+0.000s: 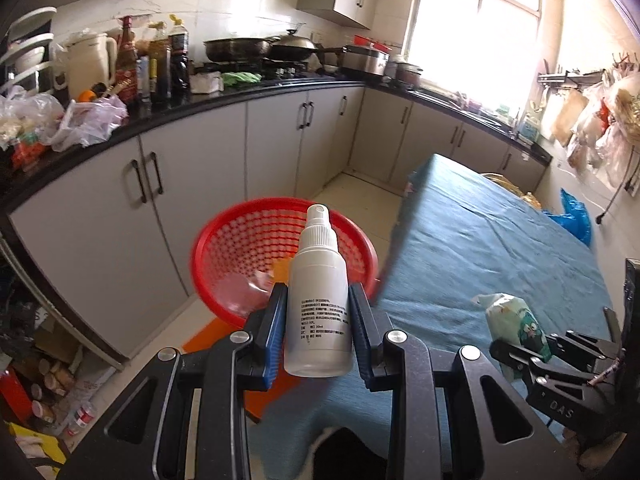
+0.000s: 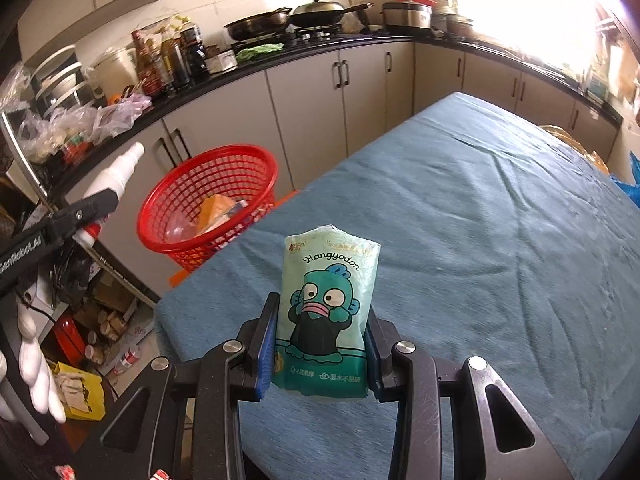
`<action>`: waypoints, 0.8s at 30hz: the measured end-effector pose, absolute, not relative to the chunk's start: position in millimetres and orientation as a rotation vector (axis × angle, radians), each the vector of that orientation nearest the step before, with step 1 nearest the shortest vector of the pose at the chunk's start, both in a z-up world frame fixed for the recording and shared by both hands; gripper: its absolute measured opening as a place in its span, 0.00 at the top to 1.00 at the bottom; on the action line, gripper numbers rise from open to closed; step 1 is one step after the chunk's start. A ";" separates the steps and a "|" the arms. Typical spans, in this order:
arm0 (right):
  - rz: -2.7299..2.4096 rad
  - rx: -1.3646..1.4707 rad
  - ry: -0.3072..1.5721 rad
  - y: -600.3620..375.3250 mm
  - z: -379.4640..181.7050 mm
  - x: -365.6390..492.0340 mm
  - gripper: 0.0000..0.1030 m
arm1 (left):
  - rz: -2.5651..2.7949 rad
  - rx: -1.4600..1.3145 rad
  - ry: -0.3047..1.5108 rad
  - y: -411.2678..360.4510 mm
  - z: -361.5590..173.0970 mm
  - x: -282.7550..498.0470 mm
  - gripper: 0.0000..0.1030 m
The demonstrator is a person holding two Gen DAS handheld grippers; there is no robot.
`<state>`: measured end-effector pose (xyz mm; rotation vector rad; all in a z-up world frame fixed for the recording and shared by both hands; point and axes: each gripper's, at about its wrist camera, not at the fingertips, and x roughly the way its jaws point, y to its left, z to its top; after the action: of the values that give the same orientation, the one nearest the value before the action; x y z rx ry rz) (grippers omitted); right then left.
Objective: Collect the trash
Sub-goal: 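Carry the spray bottle and green packet over the red wastebasket with both tools, then open both tools to drop the bottle and packet into the wastebasket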
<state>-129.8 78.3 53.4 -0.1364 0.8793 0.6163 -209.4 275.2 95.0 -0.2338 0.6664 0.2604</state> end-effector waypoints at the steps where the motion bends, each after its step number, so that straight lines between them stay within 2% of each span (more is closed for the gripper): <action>1: 0.625 -0.144 0.879 83.0 54.0 -130.0 0.62 | 0.278 -0.225 0.664 279.7 96.0 -209.1 0.72; 24: 0.747 -0.155 0.819 160.4 83.4 -120.5 0.62 | 0.361 -0.166 0.670 322.1 99.2 -192.3 0.72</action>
<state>-120.5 160.4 83.4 -0.1548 0.8186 0.7474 -192.3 322.1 99.2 -0.1658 0.6699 0.3614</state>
